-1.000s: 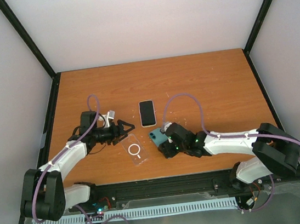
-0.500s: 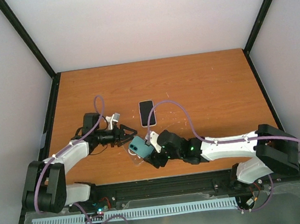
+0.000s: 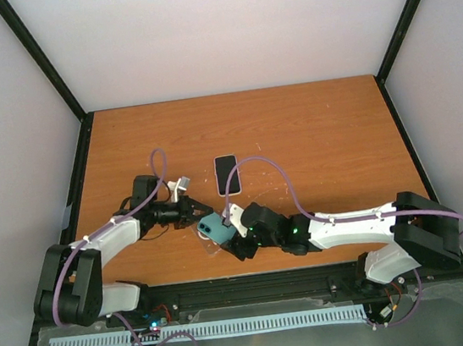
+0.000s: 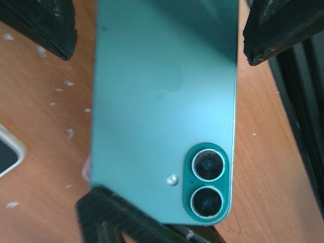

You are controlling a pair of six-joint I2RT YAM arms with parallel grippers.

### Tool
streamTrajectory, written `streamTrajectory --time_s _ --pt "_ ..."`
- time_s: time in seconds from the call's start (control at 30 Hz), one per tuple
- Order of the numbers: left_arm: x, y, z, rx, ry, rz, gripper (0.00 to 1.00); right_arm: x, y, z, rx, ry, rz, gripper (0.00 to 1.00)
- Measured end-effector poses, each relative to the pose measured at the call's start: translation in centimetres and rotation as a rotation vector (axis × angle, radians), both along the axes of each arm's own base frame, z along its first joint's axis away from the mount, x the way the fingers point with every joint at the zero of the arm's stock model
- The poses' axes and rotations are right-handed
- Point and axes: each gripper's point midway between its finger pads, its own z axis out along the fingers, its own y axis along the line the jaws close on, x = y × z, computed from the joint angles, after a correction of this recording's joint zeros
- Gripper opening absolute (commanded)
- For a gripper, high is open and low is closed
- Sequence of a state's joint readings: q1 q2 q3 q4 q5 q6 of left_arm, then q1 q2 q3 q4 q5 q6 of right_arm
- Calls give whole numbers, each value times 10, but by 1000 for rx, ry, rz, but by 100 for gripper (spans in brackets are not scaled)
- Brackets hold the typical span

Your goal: Put the phone into the phone case

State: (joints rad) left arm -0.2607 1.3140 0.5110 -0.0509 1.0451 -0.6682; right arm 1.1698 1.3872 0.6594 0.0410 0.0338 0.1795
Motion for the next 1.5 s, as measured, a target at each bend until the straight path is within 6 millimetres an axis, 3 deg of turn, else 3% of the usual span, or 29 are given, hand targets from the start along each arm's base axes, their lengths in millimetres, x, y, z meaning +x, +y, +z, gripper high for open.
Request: streamTrajectory --time_s 0.17,0.3,0.43,0.67,0.87,1.1,1.2,1.33,1.4,1.5 --pt "0 1 -3 16 19 26 0 8 -8 20 -7 -90 -72 94" --pt "1 4 -5 25 68 70 0 3 -3 34 -21 -166 -74 80" --pt "-2 6 -5 21 116 113 0 -6 5 35 -90 -247 -54 67" --pt "-3 12 -3 27 184 206 0 -14 16 25 -250 -403 -43 65" --pt "-3 17 -7 50 234 259 0 -10 16 19 -344 -490 -56 40" --pt "-3 19 -4 45 276 299 0 -14 18 24 -376 -562 -55 22" --pt "-4 19 0 34 280 308 0 -16 19 25 -385 -586 -54 23" --pt "-10 21 -4 30 305 318 0 -16 19 19 -420 -612 -53 37" --pt "-14 22 -7 29 322 320 0 -14 21 16 -444 -625 -53 34" --pt "-17 23 -9 34 339 322 0 -12 24 13 -467 -639 -53 22"
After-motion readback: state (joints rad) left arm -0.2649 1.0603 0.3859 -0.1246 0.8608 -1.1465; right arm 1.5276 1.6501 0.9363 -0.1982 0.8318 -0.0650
